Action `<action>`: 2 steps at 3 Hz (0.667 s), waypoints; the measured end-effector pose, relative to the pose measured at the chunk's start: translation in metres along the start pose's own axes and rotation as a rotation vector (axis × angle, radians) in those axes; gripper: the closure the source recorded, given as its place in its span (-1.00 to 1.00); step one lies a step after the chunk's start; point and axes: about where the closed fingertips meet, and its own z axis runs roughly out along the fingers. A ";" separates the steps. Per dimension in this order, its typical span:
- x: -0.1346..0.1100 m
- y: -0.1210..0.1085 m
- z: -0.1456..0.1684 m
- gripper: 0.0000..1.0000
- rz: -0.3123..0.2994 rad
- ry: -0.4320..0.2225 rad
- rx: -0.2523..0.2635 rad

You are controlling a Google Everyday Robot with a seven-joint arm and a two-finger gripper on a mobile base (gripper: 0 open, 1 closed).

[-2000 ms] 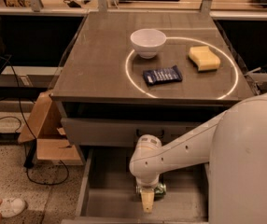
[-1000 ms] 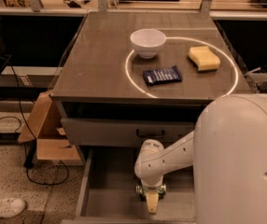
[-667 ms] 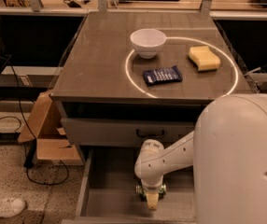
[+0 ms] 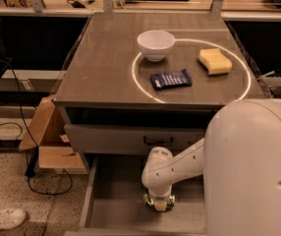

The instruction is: Pick green can from middle drawer and place on counter

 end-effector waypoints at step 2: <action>0.000 0.000 0.000 1.00 0.000 0.000 0.000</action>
Offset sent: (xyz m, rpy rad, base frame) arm 0.0000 0.0000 0.0000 0.0000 0.0000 0.0000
